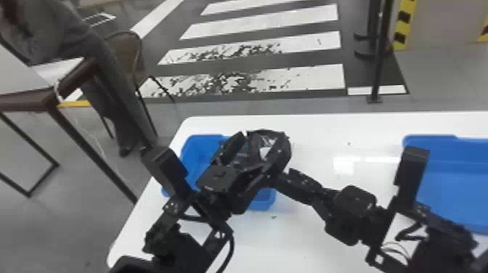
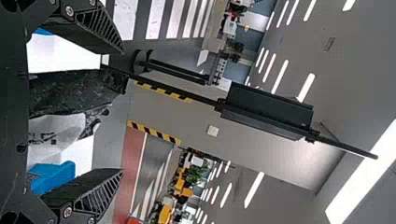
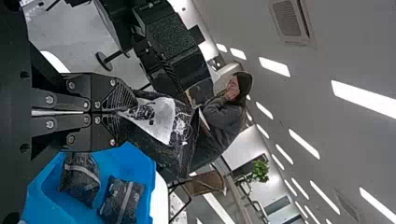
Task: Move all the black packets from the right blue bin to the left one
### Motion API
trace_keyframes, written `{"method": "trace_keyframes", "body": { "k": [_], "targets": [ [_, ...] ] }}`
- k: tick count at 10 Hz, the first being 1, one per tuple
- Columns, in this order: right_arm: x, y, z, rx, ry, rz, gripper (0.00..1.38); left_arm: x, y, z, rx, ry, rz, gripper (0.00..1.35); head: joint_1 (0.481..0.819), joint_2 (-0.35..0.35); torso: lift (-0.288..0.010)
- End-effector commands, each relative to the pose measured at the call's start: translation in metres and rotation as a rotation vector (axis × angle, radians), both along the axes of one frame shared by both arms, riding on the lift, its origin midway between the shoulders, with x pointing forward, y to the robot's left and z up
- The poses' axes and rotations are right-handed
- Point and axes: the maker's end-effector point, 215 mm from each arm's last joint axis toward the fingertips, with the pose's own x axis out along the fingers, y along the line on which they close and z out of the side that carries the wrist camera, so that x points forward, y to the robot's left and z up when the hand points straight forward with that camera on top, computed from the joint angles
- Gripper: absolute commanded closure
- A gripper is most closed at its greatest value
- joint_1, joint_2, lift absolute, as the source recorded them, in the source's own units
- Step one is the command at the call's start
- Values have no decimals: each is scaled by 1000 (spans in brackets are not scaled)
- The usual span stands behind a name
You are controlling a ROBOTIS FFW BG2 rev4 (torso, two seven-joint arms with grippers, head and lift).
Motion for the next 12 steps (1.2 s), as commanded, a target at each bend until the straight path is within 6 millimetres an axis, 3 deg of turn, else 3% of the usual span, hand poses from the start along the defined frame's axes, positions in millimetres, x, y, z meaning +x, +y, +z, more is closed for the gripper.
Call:
{"method": "trace_keyframes", "body": {
  "k": [1,2,3,6,8,11,12],
  "targets": [
    [-1,1,-1,2,4,4,1127,0,-1,1,-4,-6,0,151,695,330,-140],
    [1,1,-3,0,7,1,1127,-1,-3,-1,-10,3,-7,341,695,335,-140],
    [3,1,0,2,3,0,1127,-3,-11,-3,-45,22,-27,657,695,334,-140],
    [19,-2,19,37,-32,-22,1127,-2,-19,-16,10,62,-44,719,695,316,-140],
    [24,-1,28,51,-51,-28,1127,-3,-8,3,93,20,4,1168,695,306,-140],
    [24,0,24,68,-29,-28,1122,-5,-2,17,101,-20,37,1208,695,322,-140],
    [28,-2,23,88,-14,-38,996,-4,-1,20,101,-31,41,1208,695,324,-140]
  ]
}}
